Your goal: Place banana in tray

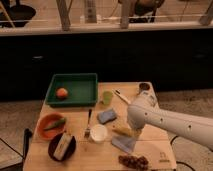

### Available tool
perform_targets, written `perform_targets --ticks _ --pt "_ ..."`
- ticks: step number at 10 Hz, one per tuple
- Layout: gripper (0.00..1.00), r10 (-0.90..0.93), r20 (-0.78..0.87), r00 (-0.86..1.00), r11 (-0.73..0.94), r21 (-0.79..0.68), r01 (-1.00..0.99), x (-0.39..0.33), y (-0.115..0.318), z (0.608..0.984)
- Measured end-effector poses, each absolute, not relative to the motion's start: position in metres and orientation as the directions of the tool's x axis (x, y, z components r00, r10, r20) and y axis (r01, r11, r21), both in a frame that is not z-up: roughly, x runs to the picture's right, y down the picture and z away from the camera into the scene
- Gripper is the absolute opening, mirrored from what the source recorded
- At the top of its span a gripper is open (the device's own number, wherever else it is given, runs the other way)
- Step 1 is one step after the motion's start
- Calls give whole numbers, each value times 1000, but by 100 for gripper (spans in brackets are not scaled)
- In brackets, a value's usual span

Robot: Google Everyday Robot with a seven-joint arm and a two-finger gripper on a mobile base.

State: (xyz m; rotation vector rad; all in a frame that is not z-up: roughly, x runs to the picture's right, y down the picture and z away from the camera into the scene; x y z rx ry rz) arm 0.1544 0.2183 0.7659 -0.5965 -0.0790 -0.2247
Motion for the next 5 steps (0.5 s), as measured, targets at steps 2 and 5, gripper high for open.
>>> perform_targets --ticks 2,5 --pt "80 -185 139 973 800 -553 231 156 218 769" --pt "80 -182 135 974 805 -548 226 153 212 770"
